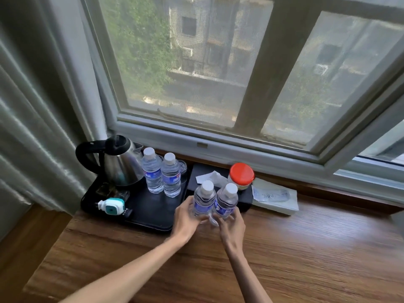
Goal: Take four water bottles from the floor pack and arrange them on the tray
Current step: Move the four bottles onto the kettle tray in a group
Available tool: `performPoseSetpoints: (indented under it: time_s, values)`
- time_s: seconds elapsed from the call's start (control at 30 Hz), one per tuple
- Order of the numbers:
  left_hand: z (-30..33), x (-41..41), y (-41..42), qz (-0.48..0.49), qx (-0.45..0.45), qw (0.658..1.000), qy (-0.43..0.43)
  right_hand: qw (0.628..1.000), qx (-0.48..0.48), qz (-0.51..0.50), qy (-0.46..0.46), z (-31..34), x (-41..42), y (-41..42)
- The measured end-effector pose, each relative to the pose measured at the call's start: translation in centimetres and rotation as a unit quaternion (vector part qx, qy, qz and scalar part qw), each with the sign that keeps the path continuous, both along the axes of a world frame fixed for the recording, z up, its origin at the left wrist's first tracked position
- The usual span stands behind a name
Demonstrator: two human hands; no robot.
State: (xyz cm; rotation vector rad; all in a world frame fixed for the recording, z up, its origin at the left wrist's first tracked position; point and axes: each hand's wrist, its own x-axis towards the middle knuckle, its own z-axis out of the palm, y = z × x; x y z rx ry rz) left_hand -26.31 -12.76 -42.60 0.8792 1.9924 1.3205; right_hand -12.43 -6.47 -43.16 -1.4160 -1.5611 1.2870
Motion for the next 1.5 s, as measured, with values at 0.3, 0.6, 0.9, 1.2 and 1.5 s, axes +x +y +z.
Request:
performPoseSetpoints:
  time_s: [0.3, 0.6, 0.9, 1.2, 1.5]
  values:
    - [1.4, -6.9, -6.8, 0.07, 0.034, 0.997, 0.004, 0.997, 0.007, 0.062, 0.038, 1.6, -6.8, -5.4]
    - [1.5, -13.8, -8.2, 0.08, -0.001, 0.995, 0.059, 0.999, -0.025, 0.032, 0.012, 1.7, -14.7, -7.6]
    - [-0.2, -15.7, -7.2, 0.042, -0.041, 0.996, 0.064, 0.999, -0.022, -0.013, -0.031, -0.8, -16.5, -8.4]
    - [-0.3, -15.5, -6.4, 0.058, -0.035, 0.993, 0.092, 0.999, -0.014, -0.038, -0.015, -0.7, -17.9, -8.2]
    - [-0.2, -15.5, -6.2, 0.054, -0.036, 0.991, 0.119, 0.998, -0.001, -0.054, -0.019, -0.8, -18.3, -8.4]
